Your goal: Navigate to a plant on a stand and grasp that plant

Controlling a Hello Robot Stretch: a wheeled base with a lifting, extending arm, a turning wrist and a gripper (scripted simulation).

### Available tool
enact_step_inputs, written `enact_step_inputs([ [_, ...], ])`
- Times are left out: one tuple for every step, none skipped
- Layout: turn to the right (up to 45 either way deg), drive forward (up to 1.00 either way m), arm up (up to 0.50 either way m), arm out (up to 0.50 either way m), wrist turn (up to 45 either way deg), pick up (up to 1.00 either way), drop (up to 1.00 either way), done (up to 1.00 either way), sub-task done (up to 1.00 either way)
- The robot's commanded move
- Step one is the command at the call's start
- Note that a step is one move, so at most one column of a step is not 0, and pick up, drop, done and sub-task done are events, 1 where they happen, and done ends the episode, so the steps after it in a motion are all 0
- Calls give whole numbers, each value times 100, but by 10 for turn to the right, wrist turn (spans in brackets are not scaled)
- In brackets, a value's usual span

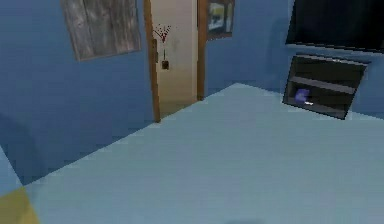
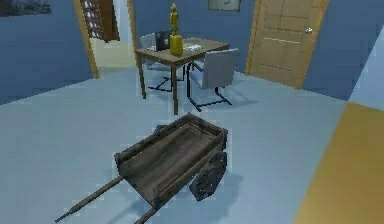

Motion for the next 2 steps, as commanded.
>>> enact_step_inputs([
  [-30, 0, 0, 0, 0, 0, 0, 0, 0],
  [0, 55, 0, 0, 0, 0, 0, 0, 0],
])
